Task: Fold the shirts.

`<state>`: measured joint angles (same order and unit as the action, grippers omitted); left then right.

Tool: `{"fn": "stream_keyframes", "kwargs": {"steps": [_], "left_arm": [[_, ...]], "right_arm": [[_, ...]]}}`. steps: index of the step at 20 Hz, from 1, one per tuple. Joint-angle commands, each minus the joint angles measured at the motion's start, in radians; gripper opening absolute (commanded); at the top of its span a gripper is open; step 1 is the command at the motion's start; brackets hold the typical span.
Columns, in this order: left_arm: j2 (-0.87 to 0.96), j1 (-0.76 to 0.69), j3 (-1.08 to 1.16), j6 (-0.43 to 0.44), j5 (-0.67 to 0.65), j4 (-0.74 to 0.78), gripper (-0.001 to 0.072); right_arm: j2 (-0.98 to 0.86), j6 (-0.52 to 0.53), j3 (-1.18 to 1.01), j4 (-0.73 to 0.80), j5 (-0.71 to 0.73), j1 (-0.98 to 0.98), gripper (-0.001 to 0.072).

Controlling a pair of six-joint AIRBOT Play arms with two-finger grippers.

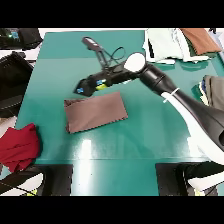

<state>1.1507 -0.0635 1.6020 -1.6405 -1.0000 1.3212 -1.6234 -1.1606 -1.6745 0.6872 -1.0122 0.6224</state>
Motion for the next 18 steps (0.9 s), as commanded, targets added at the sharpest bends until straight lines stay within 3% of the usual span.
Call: {"fn": "stream_keyframes", "kwargs": {"steps": [1, 2, 3, 4, 5, 9, 13, 16, 18], "left_arm": [[-0.012, 0.007, -0.026, 0.0, -0.022, -0.006, 0.0022], [-0.008, 0.007, -0.034, 0.005, -0.023, -0.019, 0.0022], [-0.004, 0.007, -0.042, 0.024, -0.023, -0.033, 0.0022], [-0.001, -0.005, -0.052, 0.027, -0.016, -0.042, 0.0022], [0.003, -0.023, -0.06, 0.039, -0.011, -0.042, 0.0022], [0.03, -0.103, -0.07, 0.071, -0.002, -0.042, 0.0022], [0.056, -0.142, -0.07, 0.077, -0.003, -0.041, 0.0022], [0.06, -0.142, -0.07, 0.078, -0.003, -0.046, 0.0022], [0.06, -0.142, -0.07, 0.077, -0.005, -0.047, 0.0022]], "right_arm": [[0.072, -0.089, 0.172, 0.177, -0.057, -0.171, 0.0368], [0.091, -0.098, 0.247, 0.204, -0.068, -0.238, 0.0372], [0.096, -0.098, 0.308, 0.203, -0.073, -0.299, 0.0449], [0.093, -0.1, 0.366, 0.194, -0.079, -0.362, 0.0604], [0.082, -0.108, 0.408, 0.192, -0.085, -0.408, 0.0618], [-0.035, -0.092, 0.475, 0.024, -0.117, -0.474, 0.0616], [-0.153, -0.034, 0.436, -0.143, -0.114, -0.37, 0.0616], [-0.253, -0.034, 0.329, -0.179, -0.134, -0.261, 0.061], [-0.306, -0.028, 0.242, -0.18, -0.125, -0.196, 0.0404]]}}
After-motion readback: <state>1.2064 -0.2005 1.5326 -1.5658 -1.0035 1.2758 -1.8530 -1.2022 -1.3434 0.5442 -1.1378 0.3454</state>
